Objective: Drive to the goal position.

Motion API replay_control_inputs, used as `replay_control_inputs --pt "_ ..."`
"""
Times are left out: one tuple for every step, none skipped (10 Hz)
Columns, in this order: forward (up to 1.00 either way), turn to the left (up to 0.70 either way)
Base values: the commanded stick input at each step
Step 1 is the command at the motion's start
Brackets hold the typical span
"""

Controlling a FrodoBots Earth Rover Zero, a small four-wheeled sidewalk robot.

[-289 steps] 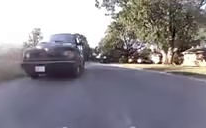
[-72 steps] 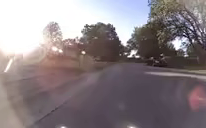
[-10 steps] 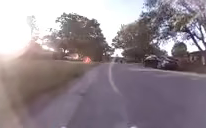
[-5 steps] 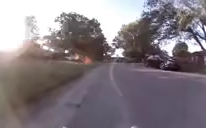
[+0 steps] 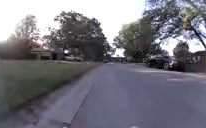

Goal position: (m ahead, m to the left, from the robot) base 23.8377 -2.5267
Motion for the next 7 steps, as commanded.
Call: replay_control_inputs --pt "1.0 0.0" --pt "1.0 0.0" --pt "1.0 0.0" --pt "1.0 0.0" --pt "1.0 0.0" --pt "1.0 0.0" --pt "1.0 0.0"
